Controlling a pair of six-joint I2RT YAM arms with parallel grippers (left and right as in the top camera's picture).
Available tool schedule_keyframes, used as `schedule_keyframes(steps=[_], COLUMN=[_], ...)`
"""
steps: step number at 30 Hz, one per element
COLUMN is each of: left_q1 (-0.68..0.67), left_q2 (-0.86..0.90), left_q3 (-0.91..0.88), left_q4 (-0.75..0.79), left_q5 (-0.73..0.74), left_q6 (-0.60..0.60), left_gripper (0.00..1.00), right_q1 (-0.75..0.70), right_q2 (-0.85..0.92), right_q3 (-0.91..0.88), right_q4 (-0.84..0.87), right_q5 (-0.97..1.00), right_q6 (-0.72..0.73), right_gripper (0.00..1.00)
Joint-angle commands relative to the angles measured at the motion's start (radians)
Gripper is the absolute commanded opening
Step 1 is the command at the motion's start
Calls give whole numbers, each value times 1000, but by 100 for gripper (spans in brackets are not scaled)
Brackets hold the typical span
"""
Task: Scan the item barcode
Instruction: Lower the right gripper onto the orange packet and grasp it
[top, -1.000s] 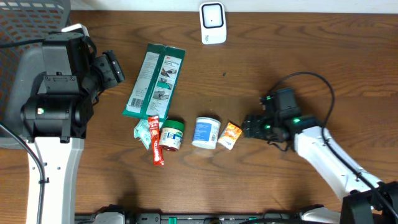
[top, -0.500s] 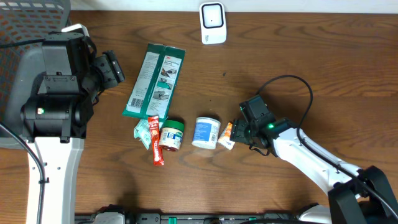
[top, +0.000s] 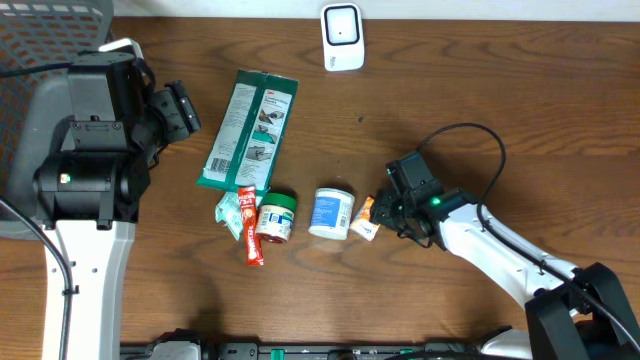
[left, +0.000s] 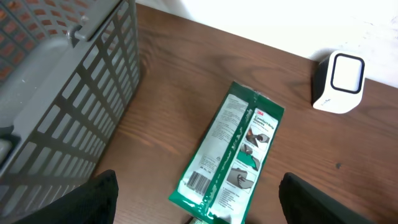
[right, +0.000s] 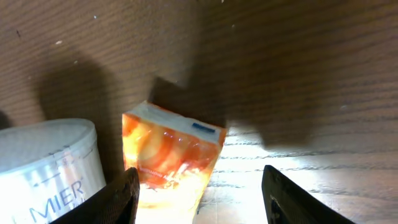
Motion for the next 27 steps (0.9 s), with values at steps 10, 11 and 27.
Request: schedule_keyframes(steps=[10,11,27], left_q1=[4,4,4], left_q2=[-6,-6,-6], left_q3=[16,16,16], left_q4=[1,1,1], left_q5=[-9,-8,-8], left_q6=[13,13,13], left_gripper=[80,80,81], right_q1=[-166,-166,-166], right_q2=[4,4,4], right_q3=[-4,-4,-4], right_q4=[-1,-1,-2], right_q5=[-163,-162,-192], right_q6=[-244,-245,-281], right_gripper=[66,66,69])
